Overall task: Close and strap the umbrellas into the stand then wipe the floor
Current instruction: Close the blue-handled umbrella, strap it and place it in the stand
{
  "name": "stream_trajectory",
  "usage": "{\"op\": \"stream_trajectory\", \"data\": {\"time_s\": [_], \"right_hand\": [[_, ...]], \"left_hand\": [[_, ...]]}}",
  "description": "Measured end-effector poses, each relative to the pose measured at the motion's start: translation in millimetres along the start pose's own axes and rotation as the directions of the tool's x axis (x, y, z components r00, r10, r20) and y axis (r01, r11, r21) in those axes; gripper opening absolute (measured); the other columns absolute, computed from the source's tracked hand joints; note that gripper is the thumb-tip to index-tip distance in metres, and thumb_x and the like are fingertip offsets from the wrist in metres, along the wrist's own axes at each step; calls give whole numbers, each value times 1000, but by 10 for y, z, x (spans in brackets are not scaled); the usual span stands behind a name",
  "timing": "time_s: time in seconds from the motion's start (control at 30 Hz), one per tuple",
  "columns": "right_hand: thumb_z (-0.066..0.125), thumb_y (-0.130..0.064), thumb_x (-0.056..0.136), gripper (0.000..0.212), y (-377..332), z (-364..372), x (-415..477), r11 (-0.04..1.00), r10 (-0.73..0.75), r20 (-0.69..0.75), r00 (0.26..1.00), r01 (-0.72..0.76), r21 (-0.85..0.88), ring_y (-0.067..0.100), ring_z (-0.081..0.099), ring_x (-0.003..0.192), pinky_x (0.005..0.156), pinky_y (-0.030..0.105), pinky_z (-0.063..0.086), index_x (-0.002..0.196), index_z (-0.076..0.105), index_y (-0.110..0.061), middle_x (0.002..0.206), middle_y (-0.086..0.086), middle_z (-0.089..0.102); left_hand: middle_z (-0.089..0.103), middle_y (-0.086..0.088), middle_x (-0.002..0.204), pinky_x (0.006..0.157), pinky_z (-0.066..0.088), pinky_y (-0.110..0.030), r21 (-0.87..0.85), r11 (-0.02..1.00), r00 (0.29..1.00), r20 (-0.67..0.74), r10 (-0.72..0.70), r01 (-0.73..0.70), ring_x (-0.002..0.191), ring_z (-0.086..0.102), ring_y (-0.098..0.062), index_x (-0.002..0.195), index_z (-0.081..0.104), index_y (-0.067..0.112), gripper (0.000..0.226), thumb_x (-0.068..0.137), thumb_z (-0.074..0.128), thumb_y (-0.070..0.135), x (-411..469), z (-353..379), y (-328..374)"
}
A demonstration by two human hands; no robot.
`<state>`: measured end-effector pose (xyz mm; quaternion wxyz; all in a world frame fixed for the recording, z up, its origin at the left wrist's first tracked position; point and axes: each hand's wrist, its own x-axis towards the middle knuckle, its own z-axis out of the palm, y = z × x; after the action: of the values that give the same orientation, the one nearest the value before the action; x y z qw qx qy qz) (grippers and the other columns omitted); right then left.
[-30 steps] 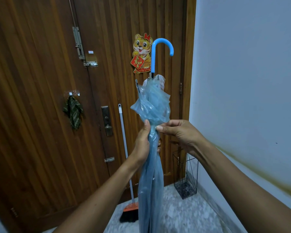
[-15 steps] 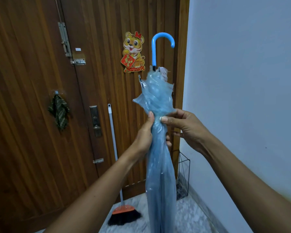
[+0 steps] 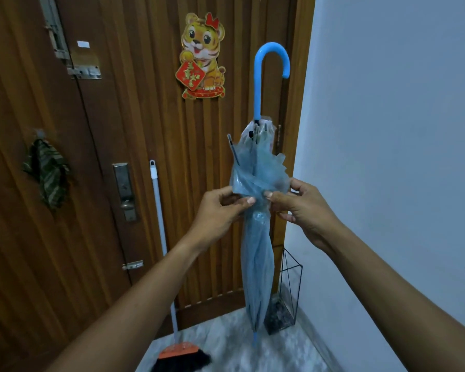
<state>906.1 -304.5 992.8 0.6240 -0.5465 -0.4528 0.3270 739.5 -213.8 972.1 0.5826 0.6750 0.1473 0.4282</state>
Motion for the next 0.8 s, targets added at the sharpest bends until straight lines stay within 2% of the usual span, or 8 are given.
{"op": "stream_trajectory", "data": {"time_s": [0.13,0.2,0.33,0.47,0.6,0.67,0.73,0.8], "right_hand": [[79,-16,85,32,292,-164,810,993,19,-55,998,-25,-118,18,74,87,80,33,59,114,68,-9,99,4,78],[78,-13,85,30,405,-262,1234,990,31,-81,996,-42,-137,13,73,76,70,26,60,112,67,-8,93,4,77],[77,-7,86,21,648,-436,1890,989,50,-143,988,-69,-131,7,71,70,60,16,53,103,67,-13,85,-2,76],[77,-4,84,27,958,-722,2380,978,96,-198,976,-129,-163,15,72,86,70,25,56,104,66,-19,98,2,77],[80,-2,80,36,1360,-1087,2885,973,142,-204,969,-174,-150,17,69,95,66,19,55,108,64,-18,110,9,74],[80,0,79,38,1630,-1294,3168,970,170,-206,964,-201,-138,19,67,96,70,25,57,110,63,-16,112,12,73],[79,3,79,40,1969,-1537,3455,965,217,-193,957,-239,-103,26,68,103,84,37,59,112,63,-12,115,16,71],[77,9,78,42,2341,-1788,3743,957,274,-175,946,-287,-50,28,68,109,93,41,59,114,62,-9,117,16,70]], "left_hand": [[72,-11,118,89,59,-42,20,995,983,149,-105,103,111,69,-26,122,63,4,34,88,70,6,796,-258,-395],[70,-10,123,93,56,-46,14,988,964,216,-155,155,115,67,-27,126,61,6,38,89,70,13,1214,-359,-621],[71,-12,121,90,58,-43,-42,978,962,197,-191,203,109,70,-27,127,61,4,35,94,65,18,1988,-317,-1064],[75,-8,106,76,61,-32,-95,961,958,150,-246,261,91,74,-19,118,64,4,27,92,68,10,2627,-150,-1649],[72,-9,118,91,58,-42,-90,941,932,198,-304,327,109,70,-26,121,62,8,30,92,67,10,3160,16,-2297],[71,-10,121,95,56,-42,-91,923,914,206,-350,374,113,68,-26,123,61,8,29,94,64,9,3402,108,-2652],[69,-12,123,96,55,-41,-78,907,895,215,-390,414,115,67,-28,124,60,5,30,94,64,10,3635,199,-3036],[70,-12,121,96,55,-41,-31,896,881,200,-429,443,114,67,-29,121,64,7,34,90,70,18,3872,276,-3465]]}}
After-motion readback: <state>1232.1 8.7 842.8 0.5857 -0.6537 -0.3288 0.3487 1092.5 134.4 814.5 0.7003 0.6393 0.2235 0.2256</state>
